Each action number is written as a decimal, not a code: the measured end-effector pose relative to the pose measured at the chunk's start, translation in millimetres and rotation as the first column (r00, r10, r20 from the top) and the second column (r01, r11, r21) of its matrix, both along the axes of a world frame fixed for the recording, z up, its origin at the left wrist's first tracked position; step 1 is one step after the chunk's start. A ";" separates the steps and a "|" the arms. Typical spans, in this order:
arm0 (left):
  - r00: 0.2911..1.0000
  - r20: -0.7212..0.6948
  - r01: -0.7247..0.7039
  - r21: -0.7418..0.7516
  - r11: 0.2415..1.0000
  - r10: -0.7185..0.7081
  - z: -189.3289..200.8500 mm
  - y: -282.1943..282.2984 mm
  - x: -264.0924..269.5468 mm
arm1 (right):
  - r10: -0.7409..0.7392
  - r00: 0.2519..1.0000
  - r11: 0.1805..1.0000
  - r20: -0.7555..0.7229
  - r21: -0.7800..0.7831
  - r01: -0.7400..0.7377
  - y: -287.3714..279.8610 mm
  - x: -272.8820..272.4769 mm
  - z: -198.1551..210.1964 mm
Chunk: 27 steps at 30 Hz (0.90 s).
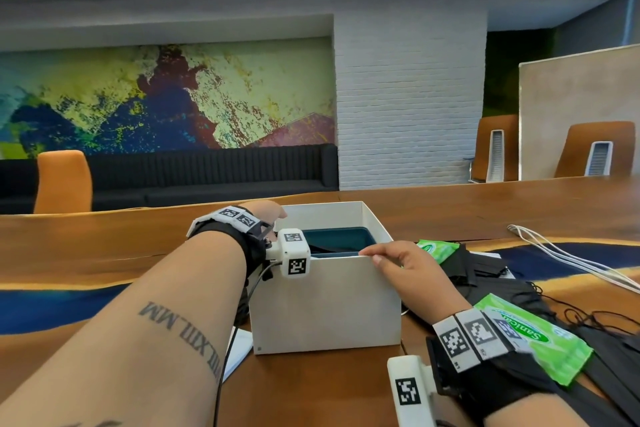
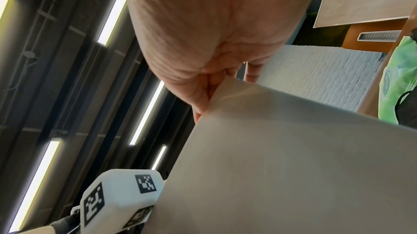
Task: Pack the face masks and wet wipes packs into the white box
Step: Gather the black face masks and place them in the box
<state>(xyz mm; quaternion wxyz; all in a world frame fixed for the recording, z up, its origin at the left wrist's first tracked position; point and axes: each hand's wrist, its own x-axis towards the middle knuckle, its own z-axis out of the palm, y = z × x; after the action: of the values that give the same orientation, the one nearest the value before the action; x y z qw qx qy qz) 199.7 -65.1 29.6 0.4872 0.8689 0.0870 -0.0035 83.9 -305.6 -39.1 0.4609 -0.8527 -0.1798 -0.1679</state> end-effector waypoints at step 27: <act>0.982 0.134 0.168 -0.300 0.939 -0.133 37.1 75.5 -103.8 | -0.072 0.991 0.996 -0.113 -0.054 0.066 7.1 -6.3 12.8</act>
<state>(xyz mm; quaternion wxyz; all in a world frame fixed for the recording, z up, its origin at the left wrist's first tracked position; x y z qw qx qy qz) 95.9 10.3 66.7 0.6198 0.7847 -0.0088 -0.0059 77.6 -298.5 -26.3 0.4428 -0.8779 -0.1277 -0.1299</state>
